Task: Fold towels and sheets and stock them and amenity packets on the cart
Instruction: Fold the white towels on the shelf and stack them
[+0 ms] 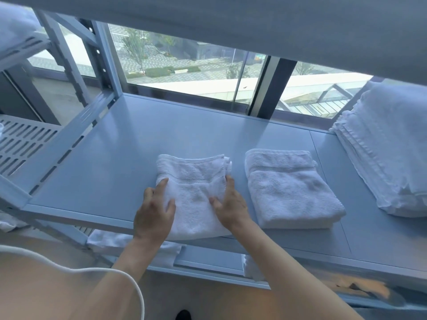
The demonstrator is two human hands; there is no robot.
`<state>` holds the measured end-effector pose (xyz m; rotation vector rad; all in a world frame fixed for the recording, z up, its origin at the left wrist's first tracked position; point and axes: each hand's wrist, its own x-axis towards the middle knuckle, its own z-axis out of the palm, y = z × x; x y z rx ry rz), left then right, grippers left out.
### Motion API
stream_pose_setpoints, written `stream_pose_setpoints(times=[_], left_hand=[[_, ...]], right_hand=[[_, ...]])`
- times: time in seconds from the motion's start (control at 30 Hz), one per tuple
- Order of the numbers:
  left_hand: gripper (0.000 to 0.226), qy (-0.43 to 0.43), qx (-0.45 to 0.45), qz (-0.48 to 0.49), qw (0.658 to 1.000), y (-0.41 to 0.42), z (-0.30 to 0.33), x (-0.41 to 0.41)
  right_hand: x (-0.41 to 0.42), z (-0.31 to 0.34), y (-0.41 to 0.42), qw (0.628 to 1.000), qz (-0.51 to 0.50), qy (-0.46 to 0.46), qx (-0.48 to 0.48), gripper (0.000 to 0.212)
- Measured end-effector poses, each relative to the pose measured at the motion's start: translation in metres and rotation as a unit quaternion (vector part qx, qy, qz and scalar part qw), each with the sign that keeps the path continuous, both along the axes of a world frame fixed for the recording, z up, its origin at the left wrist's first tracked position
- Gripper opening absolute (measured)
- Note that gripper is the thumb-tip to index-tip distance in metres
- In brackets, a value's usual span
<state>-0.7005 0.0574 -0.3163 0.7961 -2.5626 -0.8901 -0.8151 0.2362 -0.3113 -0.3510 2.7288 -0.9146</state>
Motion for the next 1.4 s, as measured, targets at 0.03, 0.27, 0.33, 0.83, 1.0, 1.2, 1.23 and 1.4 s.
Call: stream_pose_setpoints(times=[0.03, 0.27, 0.33, 0.83, 1.0, 1.2, 1.23, 1.4], left_hand=[[0.06, 0.018, -0.005, -0.004, 1.0, 0.004, 0.005, -0.001], [0.057, 0.135, -0.034, -0.023, 0.99, 0.043, 0.044, -0.018], [0.056, 0.173, -0.033, -0.03, 0.984, 0.06, 0.057, -0.028], [0.057, 0.238, 0.018, -0.095, 0.966, 0.221, 0.094, -0.121], [0.057, 0.082, 0.067, -0.072, 0.992, 0.235, 0.056, -0.137], [0.058, -0.04, 0.059, -0.042, 0.997, 0.237, 0.026, -0.131], [0.058, -0.042, 0.063, -0.039, 0.996, 0.235, 0.026, -0.133], [0.074, -0.045, 0.121, -0.056, 0.99, 0.22, 0.028, -0.146]], right_hand=[[0.001, 0.003, 0.002, 1.0, 0.0, 0.011, -0.025, 0.083], [-0.02, 0.051, 0.045, 0.99, 0.003, 0.096, -0.107, 0.086], [-0.031, 0.069, 0.067, 0.986, -0.005, 0.113, -0.123, 0.085], [-0.122, 0.119, 0.248, 0.978, -0.062, 0.163, -0.111, 0.082], [-0.137, 0.081, 0.262, 0.992, -0.081, 0.085, -0.052, 0.085], [-0.135, 0.029, 0.274, 0.993, -0.099, -0.047, 0.044, 0.09], [-0.137, 0.03, 0.275, 0.993, -0.096, -0.045, 0.047, 0.091], [-0.146, 0.039, 0.276, 0.992, -0.077, -0.096, -0.009, 0.101]])
